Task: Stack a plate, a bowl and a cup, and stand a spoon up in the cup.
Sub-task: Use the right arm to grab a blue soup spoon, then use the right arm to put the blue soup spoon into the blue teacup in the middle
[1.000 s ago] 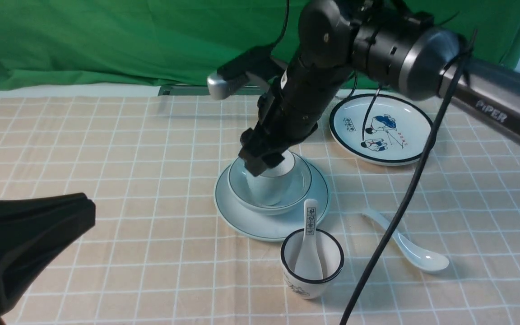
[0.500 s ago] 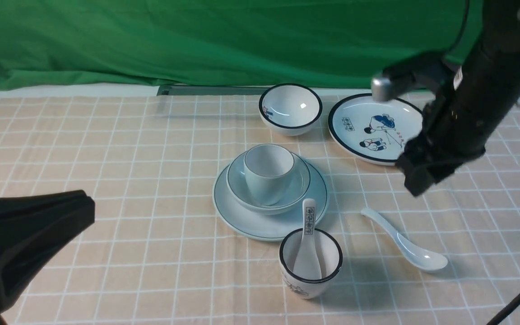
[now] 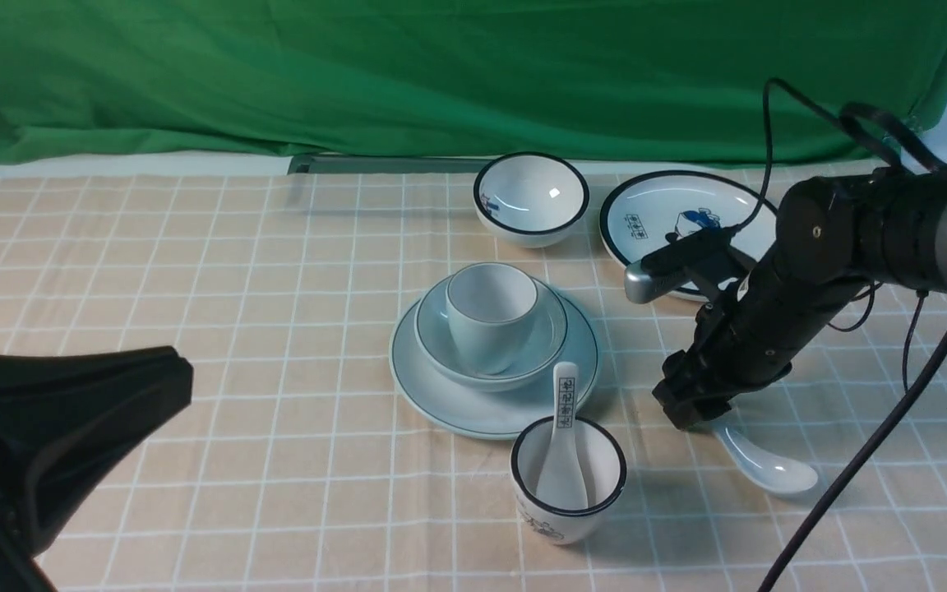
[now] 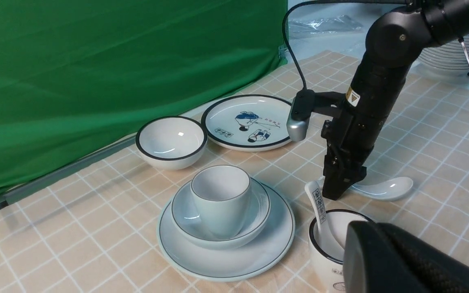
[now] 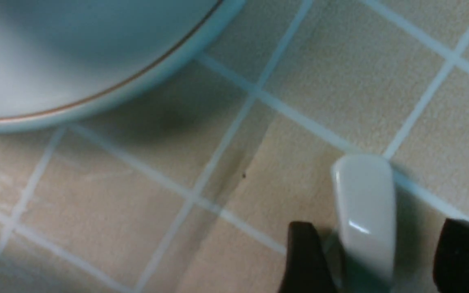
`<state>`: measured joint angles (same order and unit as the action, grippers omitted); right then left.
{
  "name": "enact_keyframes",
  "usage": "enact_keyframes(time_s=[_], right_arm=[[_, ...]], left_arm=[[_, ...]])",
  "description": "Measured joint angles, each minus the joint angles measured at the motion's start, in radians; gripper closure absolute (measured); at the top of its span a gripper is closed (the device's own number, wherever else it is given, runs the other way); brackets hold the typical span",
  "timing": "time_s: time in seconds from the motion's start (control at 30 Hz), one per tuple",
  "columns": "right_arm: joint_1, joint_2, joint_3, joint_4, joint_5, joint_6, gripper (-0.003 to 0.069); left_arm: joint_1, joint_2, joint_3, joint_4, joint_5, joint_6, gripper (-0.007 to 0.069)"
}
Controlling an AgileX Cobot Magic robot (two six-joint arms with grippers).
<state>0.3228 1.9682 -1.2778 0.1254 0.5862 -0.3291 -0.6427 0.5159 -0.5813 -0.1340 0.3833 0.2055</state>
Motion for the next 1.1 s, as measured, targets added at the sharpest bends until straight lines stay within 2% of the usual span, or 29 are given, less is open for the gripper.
enact_keyframes(time_s=[0.1, 0.17, 0.2, 0.27, 0.33, 0.47, 0.63, 0.7, 0.8, 0.9, 0.97, 1.07, 1.1], right_arm=[[0.000, 0.010, -0.009, -0.001, -0.007, -0.001, 0.0228], [0.000, 0.014, -0.014, -0.007, -0.006, -0.002, 0.0296], [0.000, 0.014, -0.014, -0.009, -0.006, -0.002, 0.0303], [0.000, 0.014, -0.016, -0.012, 0.006, -0.003, 0.0421], [0.000, 0.012, -0.020, -0.008, 0.026, -0.003, 0.0483], [0.000, -0.045, -0.013, -0.003, 0.096, -0.001, 0.0477], [0.001, -0.214, -0.005, 0.045, 0.081, 0.030, 0.0477], [0.004, -0.291, 0.023, 0.152, -0.012, 0.004, 0.0477], [0.040, -0.361, 0.092, 0.371, -0.262, -0.133, 0.0477], [0.138, -0.365, 0.156, 0.566, -0.539, -0.281, 0.0477], [0.229, -0.336, 0.176, 0.607, -0.727, -0.343, 0.0477], [0.337, -0.279, 0.164, 0.547, -0.908, -0.353, 0.0477], [0.348, -0.276, 0.159, 0.531, -0.914, -0.349, 0.0477]], left_arm=[[0.000, 0.005, 0.000, 0.000, 0.000, 0.000, 0.0624], [0.000, 0.008, 0.000, 0.000, 0.000, 0.000, 0.0624], [0.000, 0.008, 0.000, 0.000, 0.000, 0.000, 0.0624], [0.000, 0.008, 0.000, 0.000, 0.000, 0.000, 0.0624], [0.000, 0.008, 0.000, 0.000, 0.000, 0.000, 0.0624], [0.000, 0.008, 0.000, 0.000, 0.001, 0.000, 0.0624], [0.000, 0.009, 0.000, 0.003, 0.001, 0.003, 0.0624], [0.000, 0.009, 0.000, 0.003, 0.001, 0.003, 0.0624], [0.000, 0.009, 0.000, 0.004, 0.001, 0.003, 0.0624], [0.000, 0.009, 0.000, 0.004, 0.001, 0.003, 0.0624], [0.000, 0.009, 0.000, 0.004, 0.001, 0.003, 0.0624], [0.000, 0.009, 0.000, 0.004, 0.001, 0.003, 0.0624], [0.000, 0.009, 0.000, 0.004, 0.001, 0.003, 0.0624]])
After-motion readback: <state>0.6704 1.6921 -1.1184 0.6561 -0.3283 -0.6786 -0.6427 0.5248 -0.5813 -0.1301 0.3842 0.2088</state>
